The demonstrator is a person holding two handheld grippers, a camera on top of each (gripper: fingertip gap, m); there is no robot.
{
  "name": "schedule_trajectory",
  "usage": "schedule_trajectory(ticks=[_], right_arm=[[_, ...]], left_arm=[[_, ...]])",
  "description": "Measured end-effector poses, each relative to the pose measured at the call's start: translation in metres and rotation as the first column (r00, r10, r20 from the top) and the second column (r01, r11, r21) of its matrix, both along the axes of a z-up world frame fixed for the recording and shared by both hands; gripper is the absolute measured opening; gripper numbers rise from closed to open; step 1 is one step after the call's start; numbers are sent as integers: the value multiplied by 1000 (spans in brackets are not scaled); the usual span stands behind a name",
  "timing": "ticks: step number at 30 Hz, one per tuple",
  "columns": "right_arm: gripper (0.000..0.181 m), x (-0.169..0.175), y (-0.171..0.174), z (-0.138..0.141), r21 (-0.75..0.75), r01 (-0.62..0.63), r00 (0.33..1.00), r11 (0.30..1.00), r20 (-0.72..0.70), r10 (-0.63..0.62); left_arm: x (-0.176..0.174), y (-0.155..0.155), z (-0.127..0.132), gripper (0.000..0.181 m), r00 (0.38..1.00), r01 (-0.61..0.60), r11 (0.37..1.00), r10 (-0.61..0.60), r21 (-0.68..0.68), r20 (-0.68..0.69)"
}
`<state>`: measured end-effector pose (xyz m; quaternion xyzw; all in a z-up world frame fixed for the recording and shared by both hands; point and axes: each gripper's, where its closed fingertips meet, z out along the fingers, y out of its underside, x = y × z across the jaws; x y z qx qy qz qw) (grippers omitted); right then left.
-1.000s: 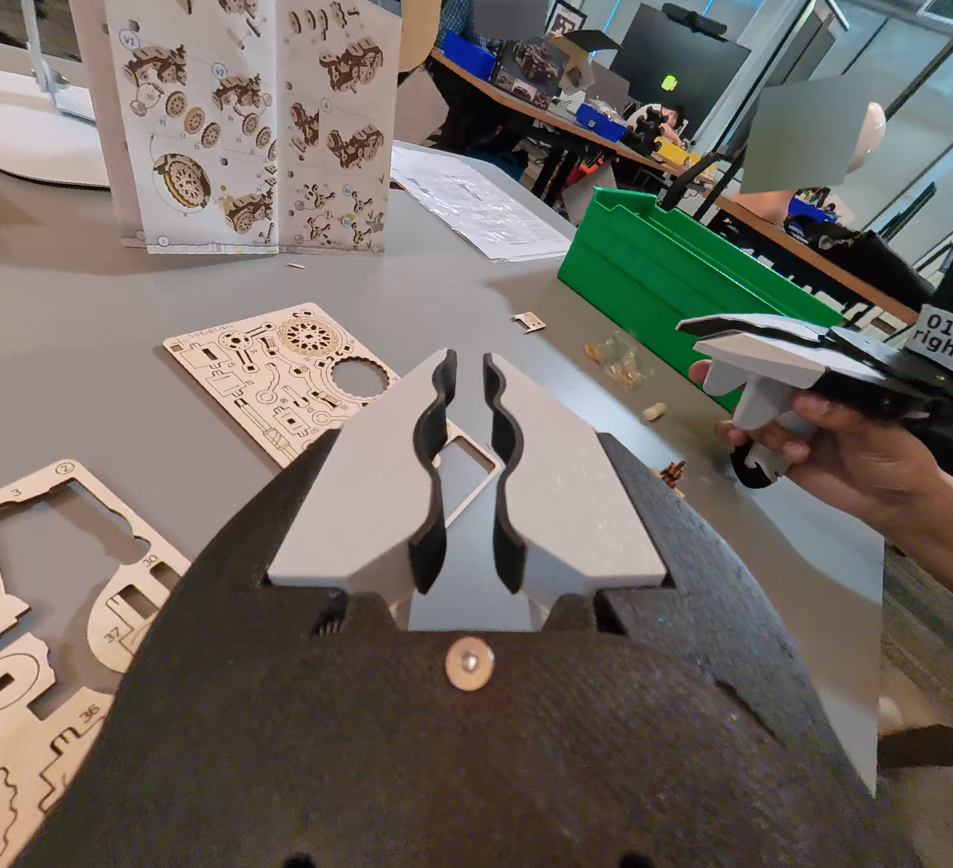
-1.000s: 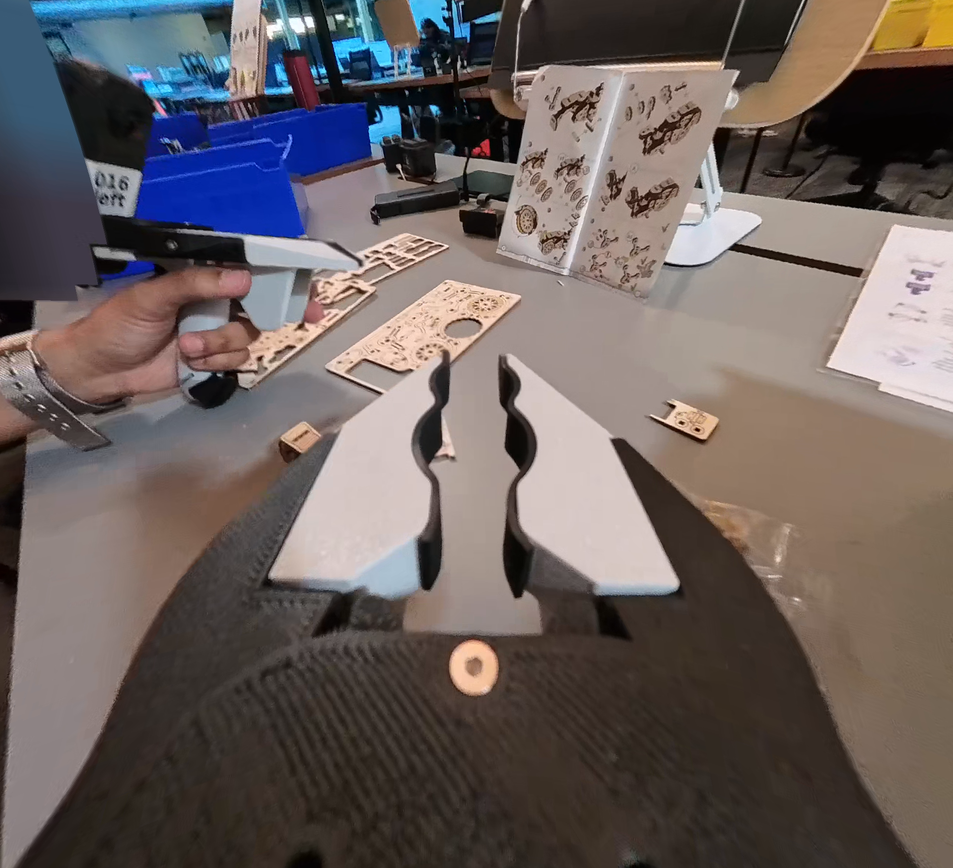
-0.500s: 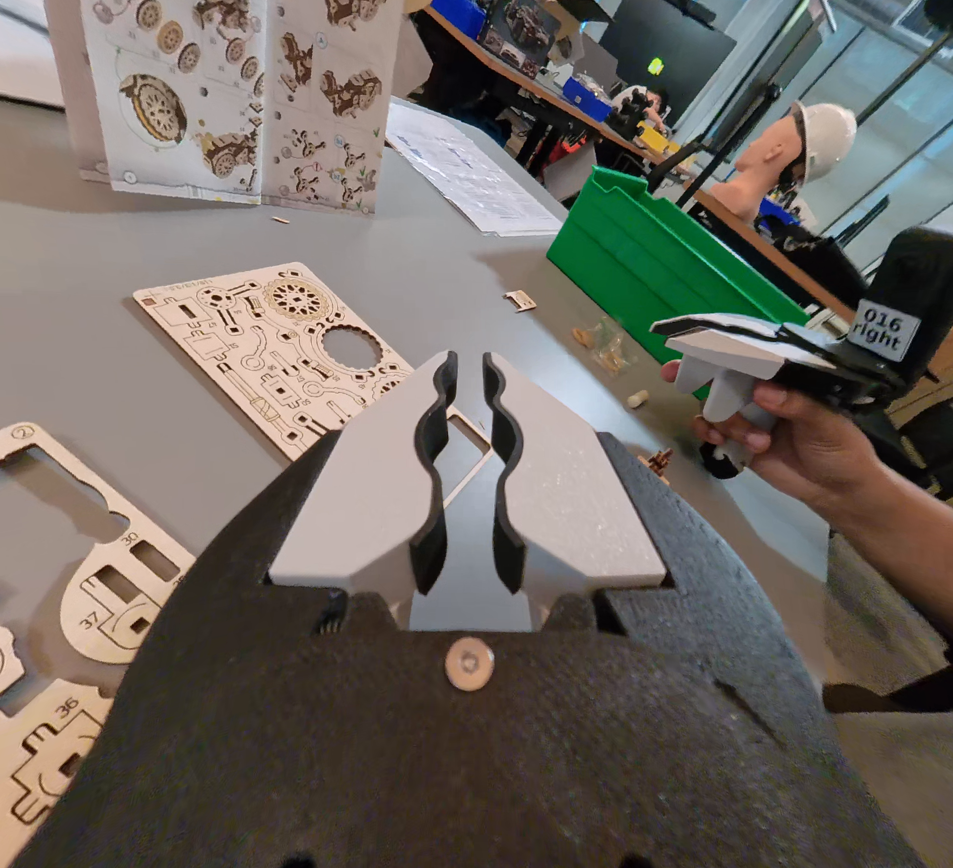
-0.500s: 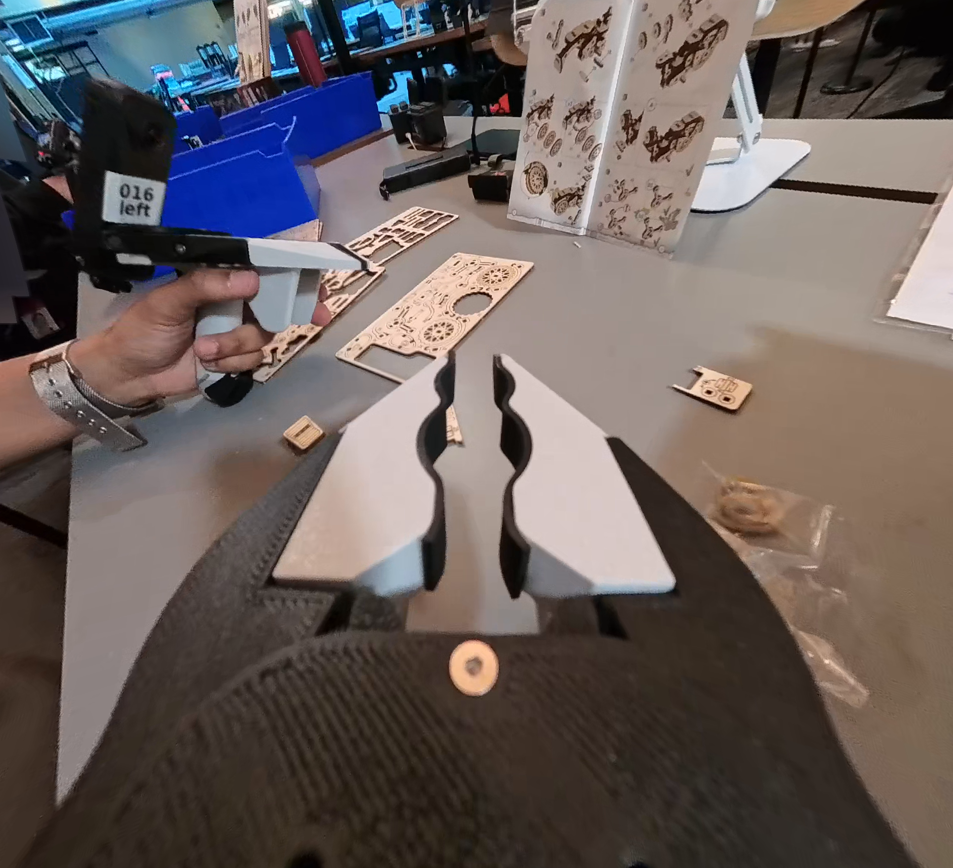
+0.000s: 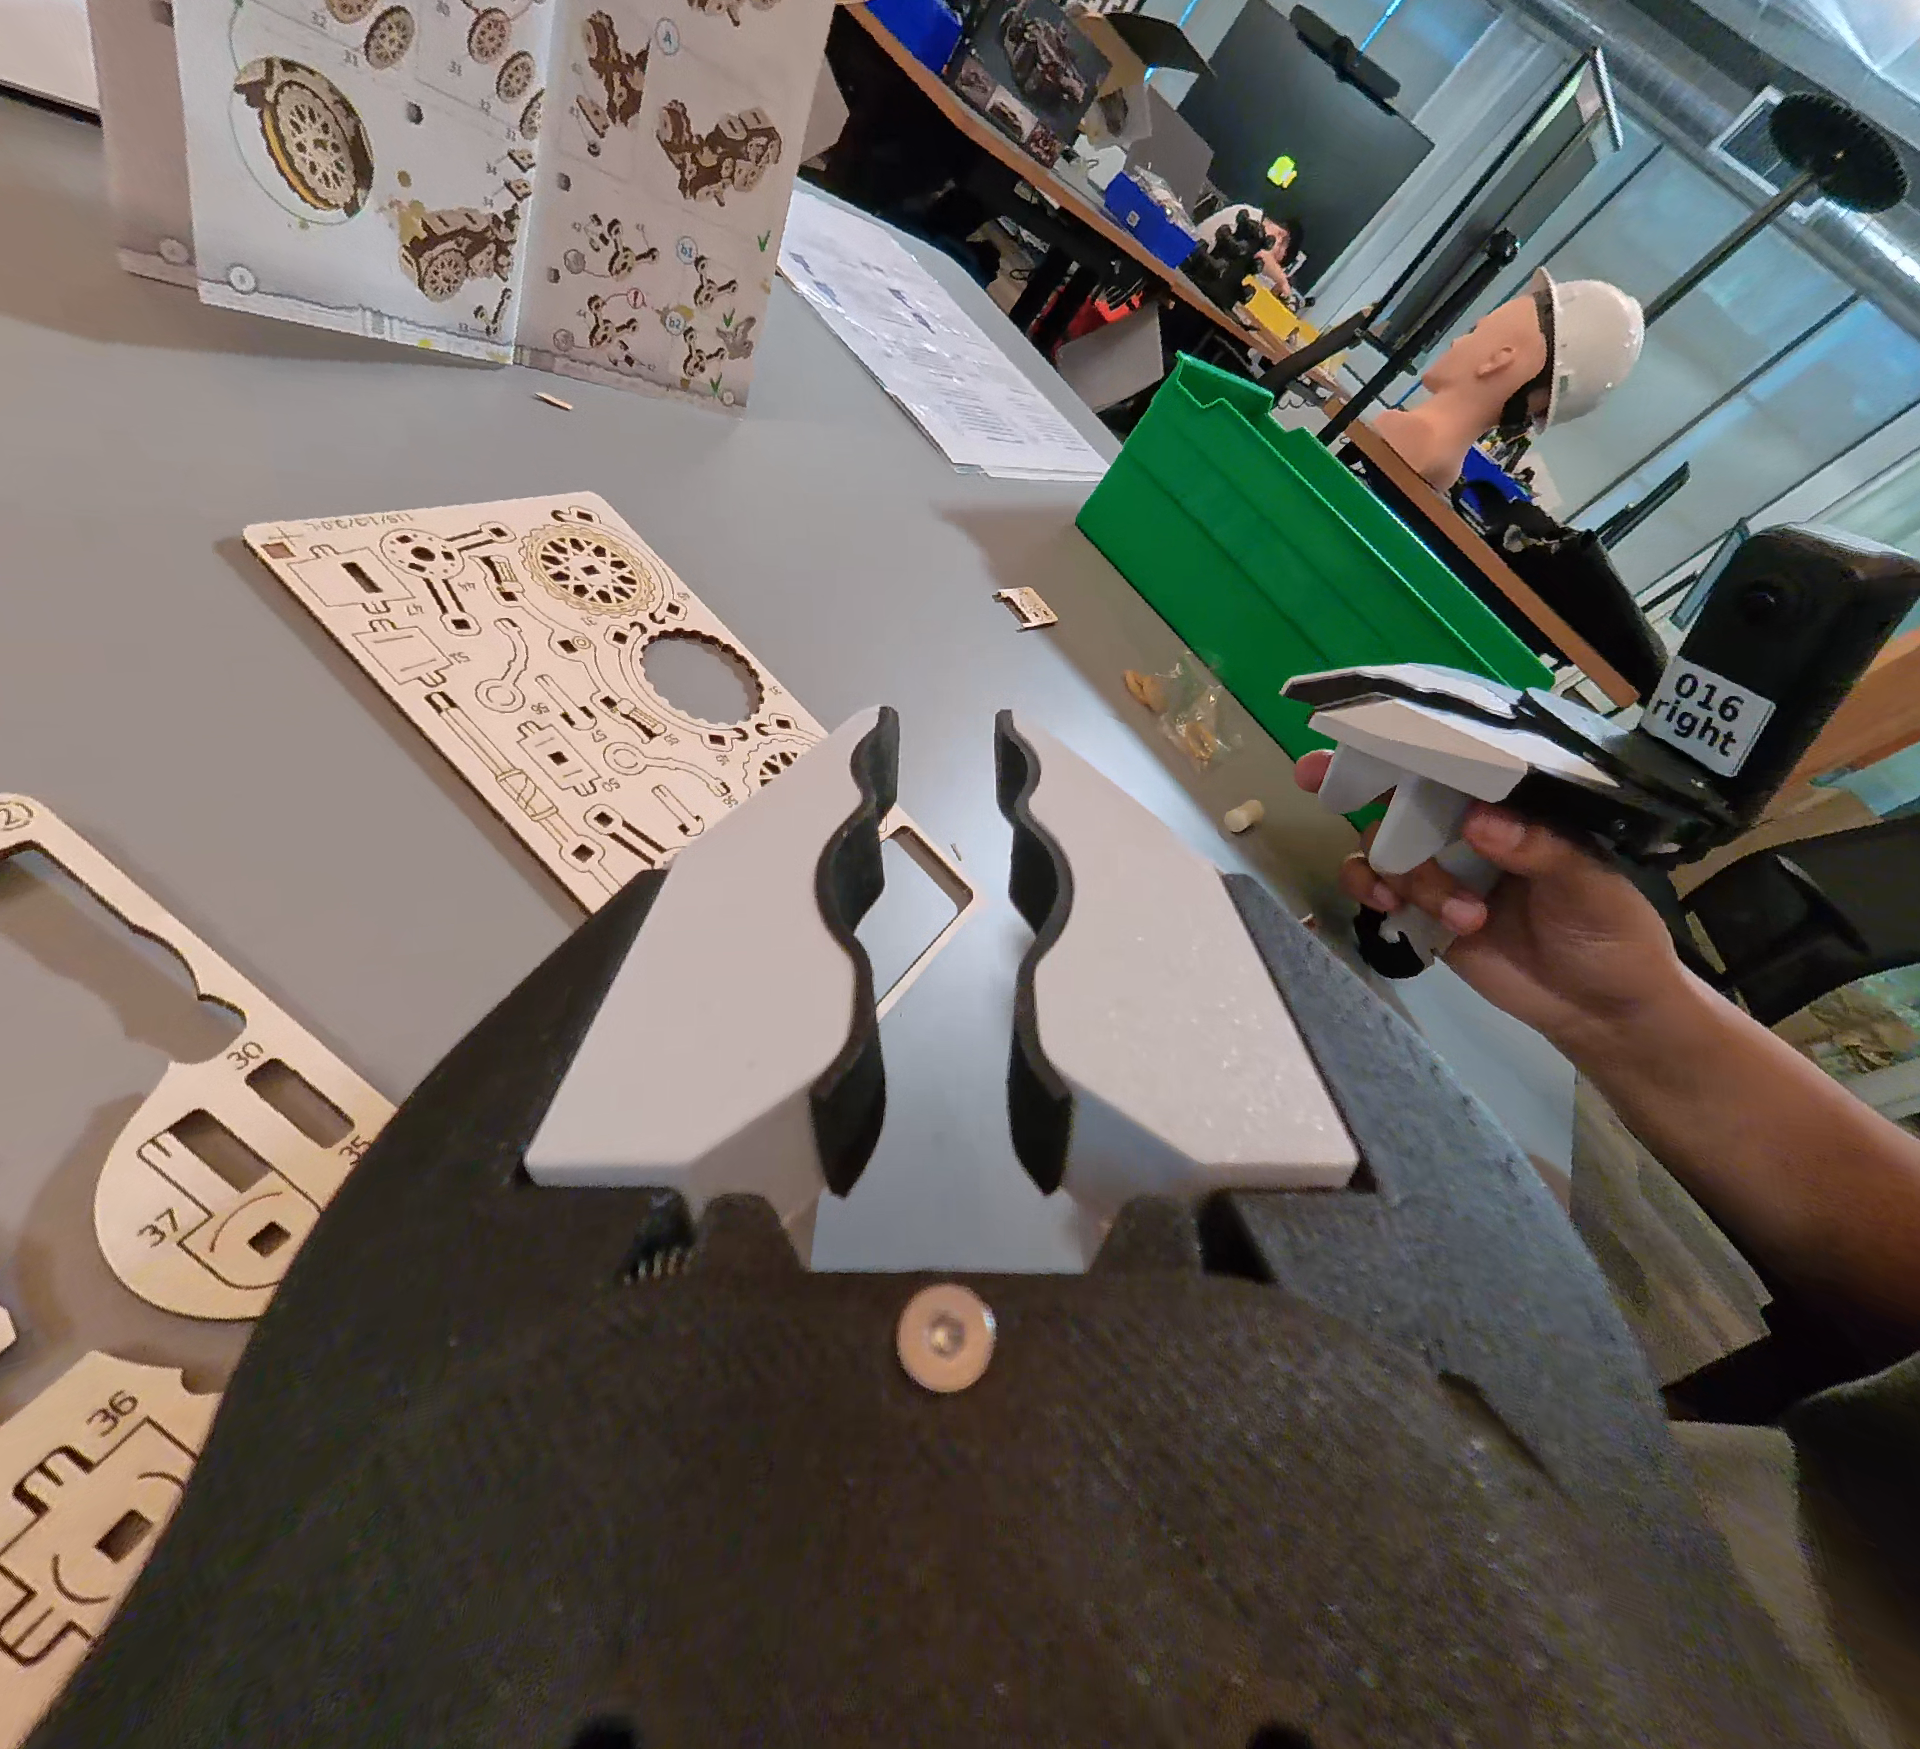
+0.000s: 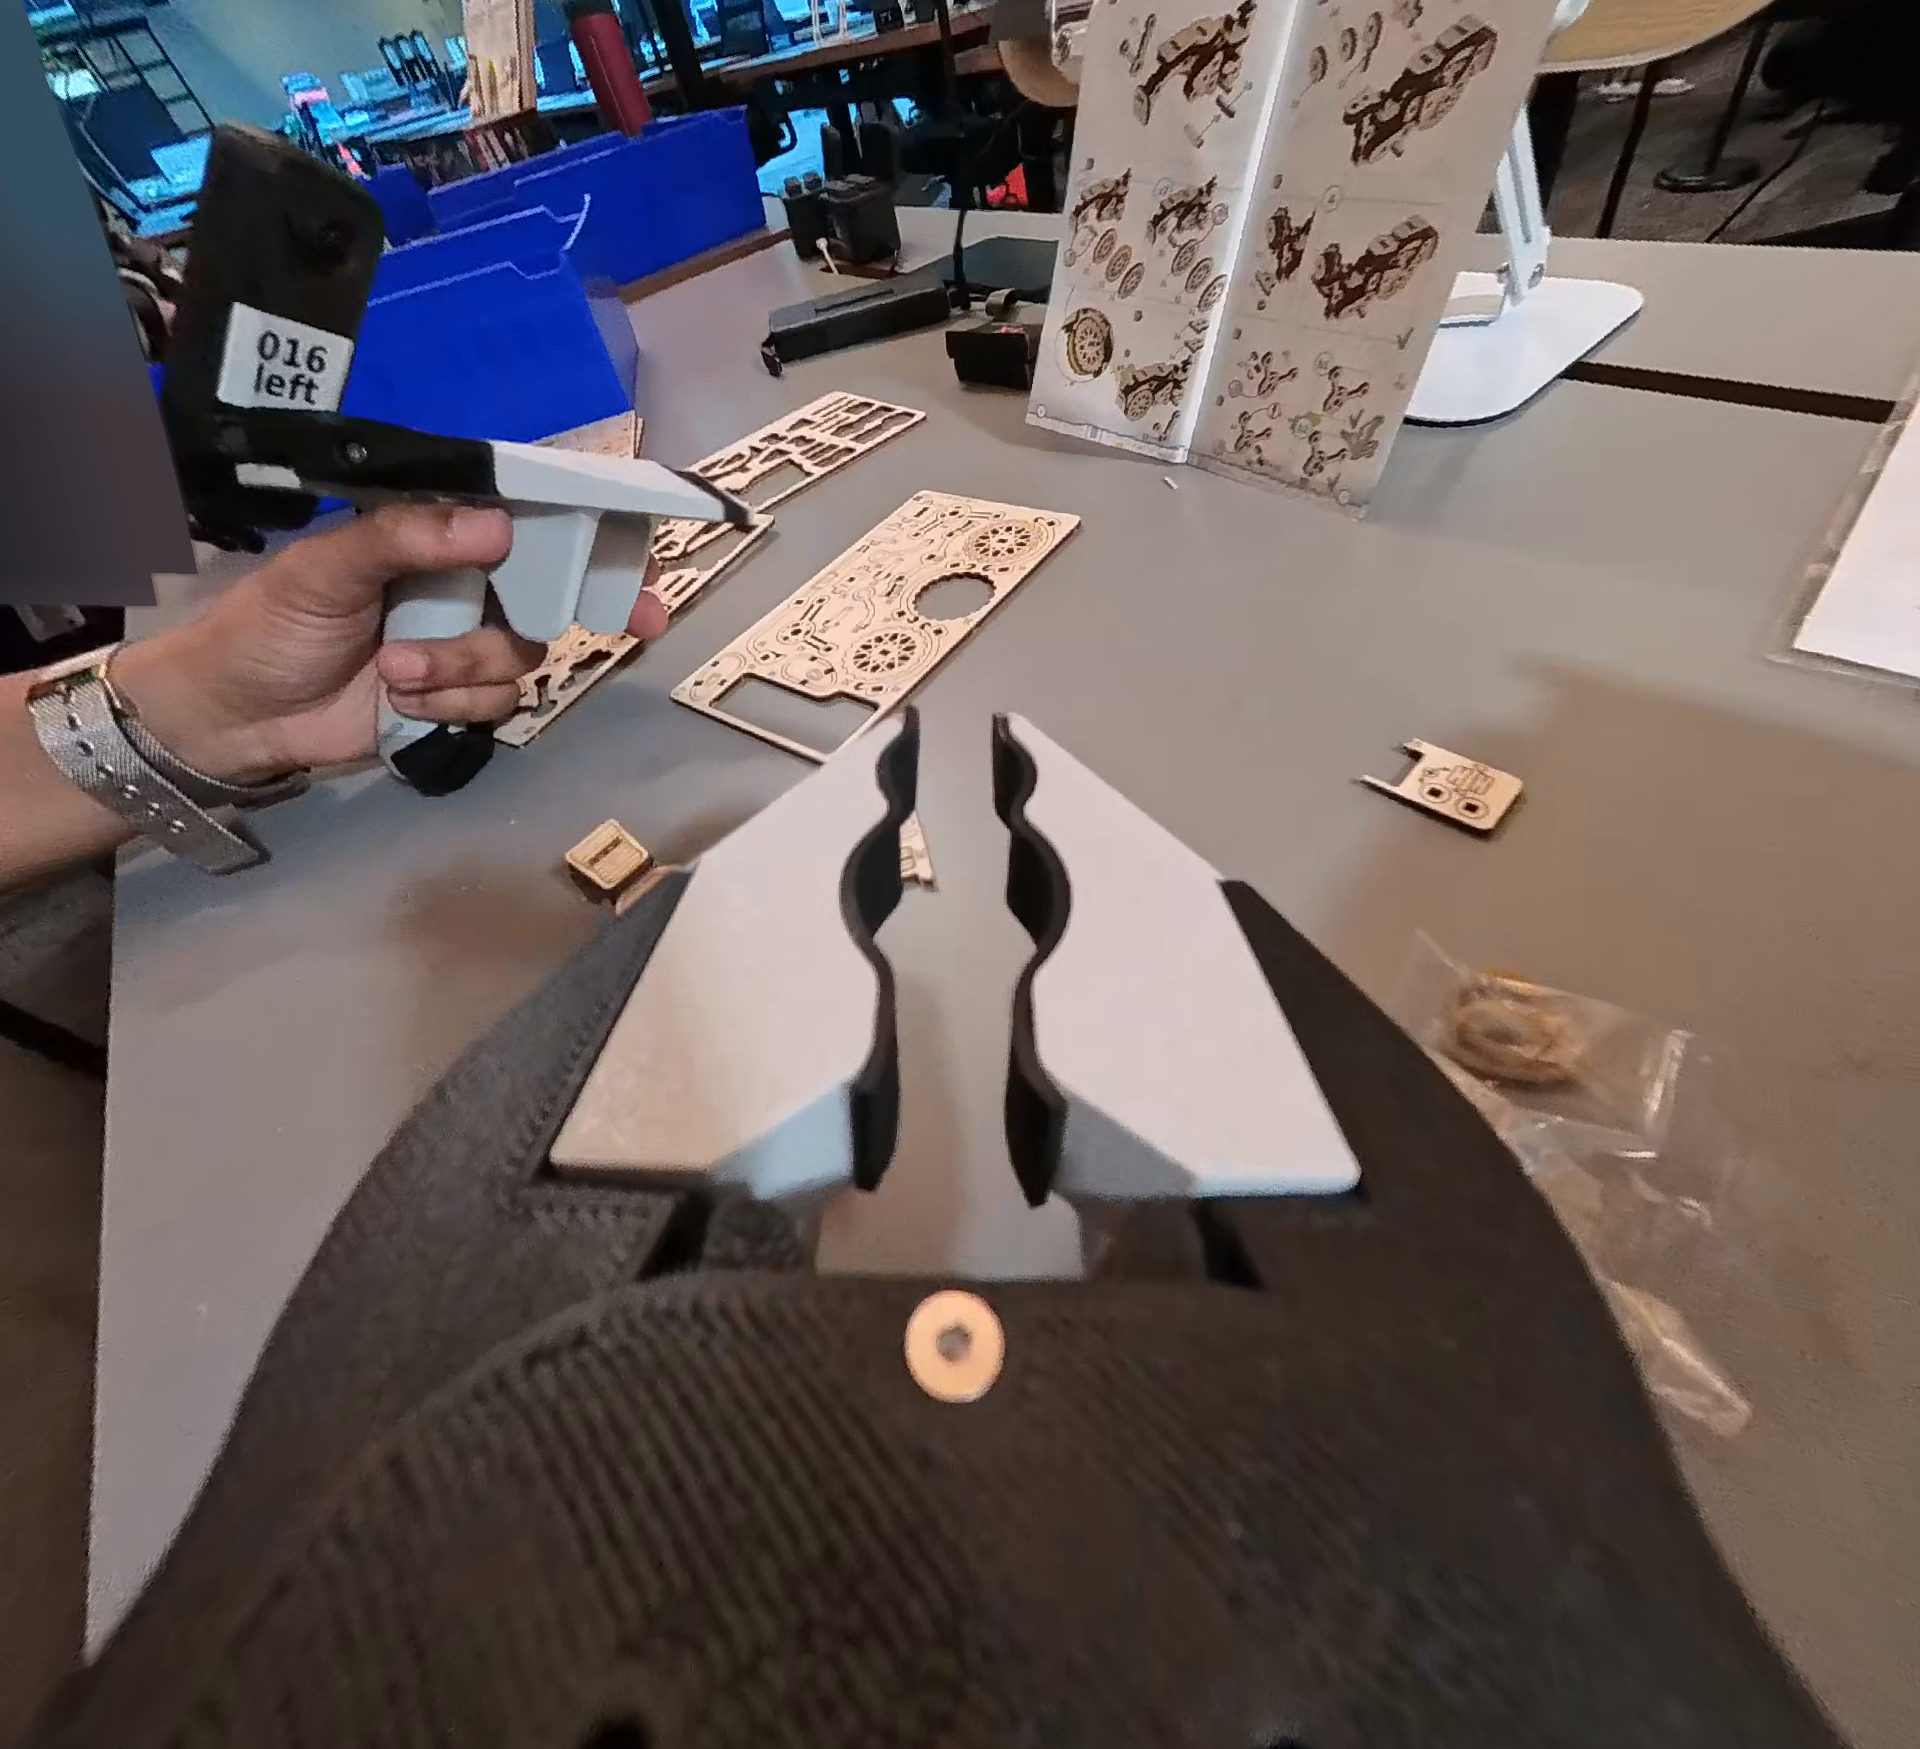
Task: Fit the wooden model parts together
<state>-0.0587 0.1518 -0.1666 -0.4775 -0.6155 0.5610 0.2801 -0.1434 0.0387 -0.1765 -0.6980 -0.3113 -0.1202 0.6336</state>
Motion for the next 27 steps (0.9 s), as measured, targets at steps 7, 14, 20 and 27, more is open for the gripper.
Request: schedule_trajectory(ticks=[7, 14, 20, 27], right_arm=[[11, 0, -4, -2, 38, -6, 1000, 999, 0, 6], [11, 0, -1, -1, 17, 3, 1000, 1000, 3, -3], [11, 0, -1, -1, 18, 4, 1000, 1000, 3, -4], [11, 0, -3, -3, 43, -1, 1000, 999, 3, 1]], left_arm=[[4, 3, -1, 16, 1000, 18, 1000, -18, -16, -13], [8, 6, -1, 16, 999, 35, 999, -35, -10, 6], [8, 5, -1, 16, 999, 40, 999, -40, -14, 1], [6, 4, -2, 17, 999, 43, 999, -43, -18, -1]])
